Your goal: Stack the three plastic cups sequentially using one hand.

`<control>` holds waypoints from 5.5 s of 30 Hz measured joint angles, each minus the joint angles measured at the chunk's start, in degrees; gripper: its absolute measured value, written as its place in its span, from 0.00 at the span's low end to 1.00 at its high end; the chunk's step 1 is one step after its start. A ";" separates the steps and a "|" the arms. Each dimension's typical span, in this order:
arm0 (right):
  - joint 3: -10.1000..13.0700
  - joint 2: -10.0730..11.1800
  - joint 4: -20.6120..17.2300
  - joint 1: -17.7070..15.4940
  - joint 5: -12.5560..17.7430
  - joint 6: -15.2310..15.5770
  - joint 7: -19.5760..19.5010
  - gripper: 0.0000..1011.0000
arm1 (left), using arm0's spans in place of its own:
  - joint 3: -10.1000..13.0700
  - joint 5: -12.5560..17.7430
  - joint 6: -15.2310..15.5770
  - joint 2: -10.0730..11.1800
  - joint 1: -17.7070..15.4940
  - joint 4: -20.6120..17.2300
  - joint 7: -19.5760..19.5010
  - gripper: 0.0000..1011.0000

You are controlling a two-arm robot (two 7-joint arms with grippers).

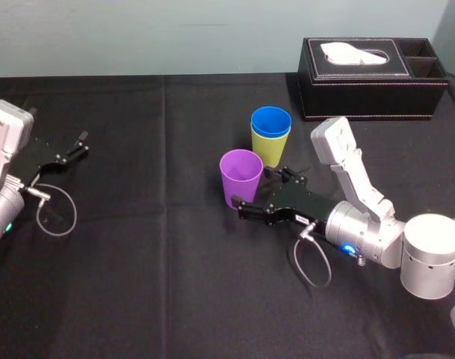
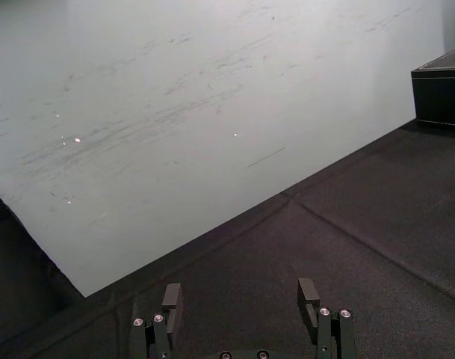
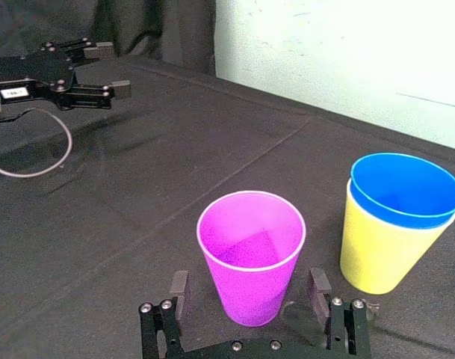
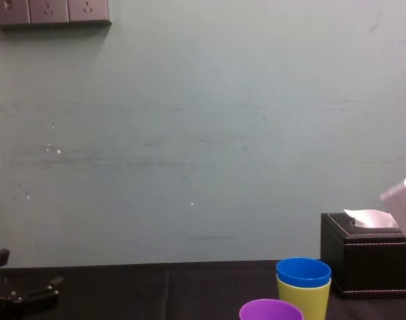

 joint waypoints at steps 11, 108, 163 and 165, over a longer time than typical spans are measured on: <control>0.53 -1.27 1.45 0.63 -0.88 -0.50 -0.08 0.99 | 0.00 0.00 0.00 0.00 0.00 0.00 0.00 1.00; 2.48 2.12 -10.45 10.87 2.59 16.65 -0.14 0.72 | 0.00 0.00 0.00 0.00 0.00 0.00 0.00 1.00; 3.17 -2.01 4.96 14.34 0.47 9.10 -1.74 0.72 | 0.00 0.00 0.00 0.00 0.00 0.00 0.00 1.00; 3.17 -2.18 5.16 14.23 0.40 8.97 -1.76 0.72 | 0.00 0.00 0.00 0.00 0.00 0.00 0.00 1.00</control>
